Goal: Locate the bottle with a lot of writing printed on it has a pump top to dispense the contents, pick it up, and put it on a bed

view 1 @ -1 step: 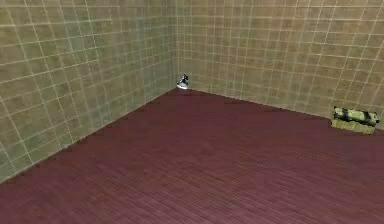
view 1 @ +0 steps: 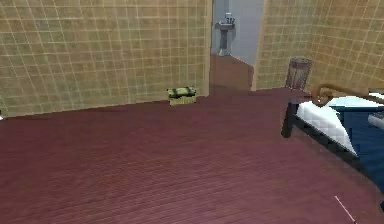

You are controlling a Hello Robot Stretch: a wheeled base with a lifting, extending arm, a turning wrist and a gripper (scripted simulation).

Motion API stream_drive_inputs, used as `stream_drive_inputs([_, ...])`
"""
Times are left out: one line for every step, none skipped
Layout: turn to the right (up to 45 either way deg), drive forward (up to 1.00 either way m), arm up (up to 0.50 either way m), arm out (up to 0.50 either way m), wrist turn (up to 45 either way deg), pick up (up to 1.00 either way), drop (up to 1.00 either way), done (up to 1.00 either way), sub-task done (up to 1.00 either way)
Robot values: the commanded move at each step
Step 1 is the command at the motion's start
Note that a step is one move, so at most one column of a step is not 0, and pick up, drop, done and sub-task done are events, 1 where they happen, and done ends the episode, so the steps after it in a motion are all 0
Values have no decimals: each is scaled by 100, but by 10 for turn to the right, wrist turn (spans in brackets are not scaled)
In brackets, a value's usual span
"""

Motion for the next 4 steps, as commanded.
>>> stream_drive_inputs([120,0,0,0,0,0,0,0,0])
stream_drive_inputs([0,100,0,0,0,0,0,0,0])
stream_drive_inputs([0,100,0,0,0,0,0,0,0])
stream_drive_inputs([0,100,0,0,0,0,0,0,0])
